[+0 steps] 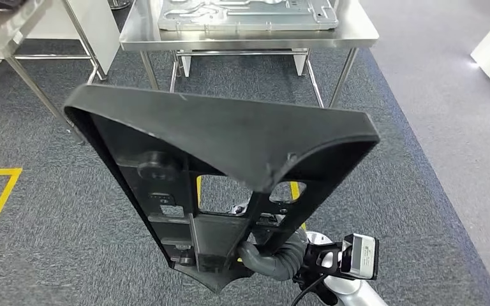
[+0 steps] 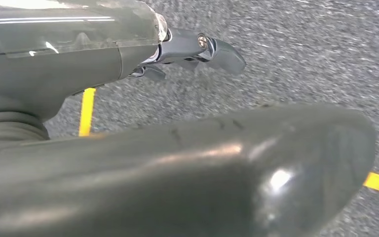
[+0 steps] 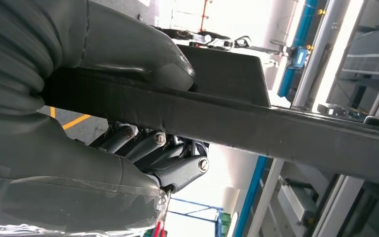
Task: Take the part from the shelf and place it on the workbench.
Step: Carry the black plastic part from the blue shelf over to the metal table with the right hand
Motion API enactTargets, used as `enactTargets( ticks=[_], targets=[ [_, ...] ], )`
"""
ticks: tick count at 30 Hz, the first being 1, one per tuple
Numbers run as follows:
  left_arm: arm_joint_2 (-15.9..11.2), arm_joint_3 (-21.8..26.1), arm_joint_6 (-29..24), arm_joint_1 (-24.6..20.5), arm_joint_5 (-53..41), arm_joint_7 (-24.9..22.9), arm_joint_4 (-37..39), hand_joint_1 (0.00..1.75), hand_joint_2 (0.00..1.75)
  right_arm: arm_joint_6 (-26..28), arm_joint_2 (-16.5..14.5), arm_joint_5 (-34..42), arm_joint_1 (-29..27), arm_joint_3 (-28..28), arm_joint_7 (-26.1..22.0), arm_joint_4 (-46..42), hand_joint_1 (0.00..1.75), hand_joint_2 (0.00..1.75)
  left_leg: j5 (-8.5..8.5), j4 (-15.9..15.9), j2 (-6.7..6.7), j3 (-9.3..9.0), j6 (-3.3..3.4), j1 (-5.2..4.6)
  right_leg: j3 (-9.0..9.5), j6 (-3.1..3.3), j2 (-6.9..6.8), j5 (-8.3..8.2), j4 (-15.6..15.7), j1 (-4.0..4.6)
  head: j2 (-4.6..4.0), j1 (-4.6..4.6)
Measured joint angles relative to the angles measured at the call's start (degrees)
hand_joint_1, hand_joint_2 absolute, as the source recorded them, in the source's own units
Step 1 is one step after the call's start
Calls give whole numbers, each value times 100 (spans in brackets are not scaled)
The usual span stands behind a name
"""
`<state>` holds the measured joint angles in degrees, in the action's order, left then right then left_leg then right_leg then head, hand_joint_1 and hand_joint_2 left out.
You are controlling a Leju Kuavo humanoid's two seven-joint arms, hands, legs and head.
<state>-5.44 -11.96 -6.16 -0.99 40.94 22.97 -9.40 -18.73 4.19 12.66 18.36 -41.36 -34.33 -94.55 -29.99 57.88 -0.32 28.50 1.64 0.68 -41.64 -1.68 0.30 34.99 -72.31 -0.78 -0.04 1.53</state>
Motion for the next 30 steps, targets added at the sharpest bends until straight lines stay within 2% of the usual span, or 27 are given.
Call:
enactTargets(
  ticks=[1,3,4,5,7,8,9,10,11,12,13,14,15,16,18,19,20,22,24,25,28,29,30],
  targets=[
    [0,0,1,0,0,1,0,0,0,5,4,0,-1,-7,-1,0,161,175,-87,-3,-4,-117,-14,2,4,10,-7,-224,302,1,0,1],
    [1,0,1,-1,0,2,3,0,0,14,13,0,-6,-21,0,2,161,175,-250,-14,-13,-310,-56,-1,59,60,-32,-954,911,27,0,5],
    [1,0,2,-8,0,4,4,0,0,18,19,0,-8,-28,0,2,161,175,-315,-43,-14,-363,-91,-2,83,101,-39,-1215,1086,50,0,4],
    [1,0,2,-15,0,6,5,0,0,21,23,0,-9,-36,0,1,161,175,-346,-55,-12,-411,-129,-6,100,146,-34,-1340,1172,69,0,3],
    [-1,0,4,-32,1,13,4,0,0,26,26,1,-2,-45,-1,-8,161,175,-293,5,-1,-436,-210,-1,201,238,-5,-1255,1240,80,0,-2],
    [-1,0,3,-35,2,16,4,0,0,30,26,4,2,-48,-2,-13,161,175,-216,172,3,-394,-234,3,282,279,6,-1213,1288,73,0,-5],
    [-2,0,3,-39,3,20,4,0,0,34,26,7,7,-49,-2,-15,161,175,-155,435,4,-262,-253,9,371,316,9,-1167,1320,71,0,-13],
    [-2,0,2,-44,4,21,4,0,0,38,26,9,9,-50,-3,-17,161,175,-166,771,4,-62,-261,14,460,344,11,-1118,1344,69,0,-18],
    [-2,0,2,-45,5,22,4,0,0,42,27,11,11,-52,-3,-17,161,175,-258,1121,3,176,-268,14,540,366,10,-1054,1354,76,0,-23],
    [-2,0,1,-42,5,23,4,0,0,48,27,11,11,-55,-2,-17,161,175,-453,1405,3,422,-274,13,623,382,13,-981,1359,85,0,-27],
    [-2,0,1,-37,6,23,4,0,0,56,27,11,7,-58,-2,-17,161,175,-680,1560,3,626,-280,12,716,391,21,-905,1359,95,0,-26],
    [-2,-1,-1,-25,7,24,5,0,0,69,27,11,3,-62,-1,-17,161,175,-850,1572,4,768,-282,11,818,397,33,-826,1359,106,0,-27],
    [-2,-1,-1,-13,7,25,5,0,0,84,27,11,0,-67,-1,-17,161,175,-887,1442,4,848,-273,10,929,399,47,-745,1359,116,0,-27],
    [-2,-1,-2,-3,8,25,6,0,0,97,27,11,-1,-73,0,-17,161,175,-733,1188,4,872,-254,7,1040,396,57,-666,1359,126,0,-27],
    [-6,0,-6,25,11,30,11,0,0,113,28,11,-6,-86,3,-14,161,175,14,574,4,876,-176,-22,1218,373,71,-511,1355,143,0,-24],
    [-8,-1,-9,30,11,32,15,0,0,116,29,11,-8,-94,4,-11,161,175,315,373,6,861,-139,-43,1273,347,80,-442,1349,150,0,-25],
    [-10,-1,-13,30,11,38,18,0,0,118,30,9,-11,-103,9,-9,161,175,500,259,6,853,-104,-63,1320,315,89,-394,1334,152,0,-25],
    [-11,-2,-17,7,9,50,19,0,0,123,31,7,-7,-116,15,-20,161,175,478,205,4,754,-48,-69,1376,247,94,-366,1288,153,0,-31],
    [-11,-1,-20,-14,11,64,17,0,0,133,31,8,7,-121,17,-43,161,175,458,118,0,614,9,-44,1318,187,70,-354,1068,147,0,-24],
    [-11,-1,-20,-23,13,69,16,0,0,139,31,8,12,-122,18,-51,161,175,441,79,-1,548,30,-30,1185,155,57,-284,829,136,-1,-18],
    [-10,0,-20,-26,15,72,16,0,0,153,36,7,-8,-124,22,-53,161,175,334,47,-4,421,49,-13,519,45,34,79,-63,54,-1,-8],
    [-10,0,-20,-21,15,72,17,0,0,157,39,7,-20,-124,23,-52,161,175,286,47,-6,370,38,-6,359,16,28,98,-171,25,0,-8],
    [-9,0,-20,-16,16,72,17,0,0,161,44,7,-26,-124,25,-52,161,175,235,48,-8,306,20,3,292,-5,19,-7,-93,2,0,-8]
  ],
)
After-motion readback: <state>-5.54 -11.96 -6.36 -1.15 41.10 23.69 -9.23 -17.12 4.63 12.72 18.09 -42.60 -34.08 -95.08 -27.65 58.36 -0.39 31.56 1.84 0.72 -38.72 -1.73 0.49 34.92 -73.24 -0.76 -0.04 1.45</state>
